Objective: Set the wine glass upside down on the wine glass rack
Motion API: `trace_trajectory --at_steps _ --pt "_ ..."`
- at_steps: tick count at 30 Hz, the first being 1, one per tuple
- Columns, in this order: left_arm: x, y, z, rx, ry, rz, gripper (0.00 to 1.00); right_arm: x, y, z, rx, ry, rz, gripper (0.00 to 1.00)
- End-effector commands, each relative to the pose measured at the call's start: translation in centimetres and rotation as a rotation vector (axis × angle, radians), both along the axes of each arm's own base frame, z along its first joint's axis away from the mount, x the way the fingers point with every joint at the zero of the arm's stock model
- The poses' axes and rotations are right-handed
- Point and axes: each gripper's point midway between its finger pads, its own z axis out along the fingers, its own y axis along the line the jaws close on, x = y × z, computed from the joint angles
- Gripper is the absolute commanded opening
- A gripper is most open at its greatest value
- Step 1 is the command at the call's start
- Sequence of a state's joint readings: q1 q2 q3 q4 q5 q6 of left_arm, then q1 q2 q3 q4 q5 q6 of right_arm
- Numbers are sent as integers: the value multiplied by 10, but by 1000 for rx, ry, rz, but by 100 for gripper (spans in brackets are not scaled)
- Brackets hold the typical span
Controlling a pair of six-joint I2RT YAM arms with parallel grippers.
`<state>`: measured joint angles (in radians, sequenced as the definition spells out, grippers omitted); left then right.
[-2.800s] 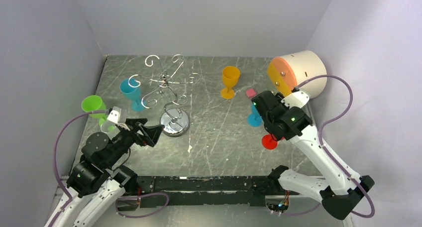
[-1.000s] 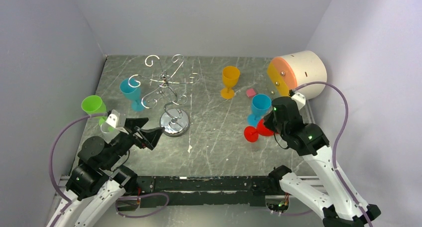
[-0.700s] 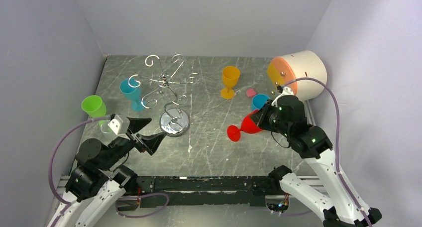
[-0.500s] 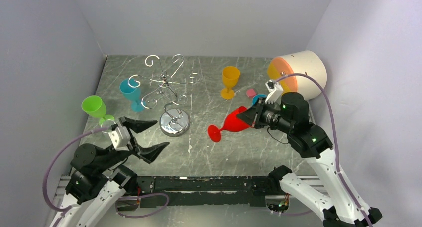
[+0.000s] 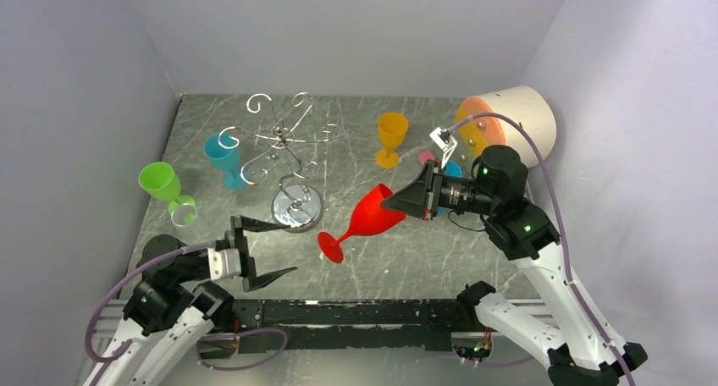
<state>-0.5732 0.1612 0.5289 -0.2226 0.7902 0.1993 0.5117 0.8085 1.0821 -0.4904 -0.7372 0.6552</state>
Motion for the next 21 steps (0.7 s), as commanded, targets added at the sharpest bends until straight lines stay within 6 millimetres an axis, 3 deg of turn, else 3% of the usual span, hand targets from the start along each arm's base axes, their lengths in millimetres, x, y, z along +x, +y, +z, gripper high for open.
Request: trace_trajectory --at_steps 1,21 --pt "-15 -9 4 13 -117 -131 83 -10 6 24 73 -17 77 0" --pt "-15 -20 -3 82 -129 -236 68 5 25 22 120 56 113 0"
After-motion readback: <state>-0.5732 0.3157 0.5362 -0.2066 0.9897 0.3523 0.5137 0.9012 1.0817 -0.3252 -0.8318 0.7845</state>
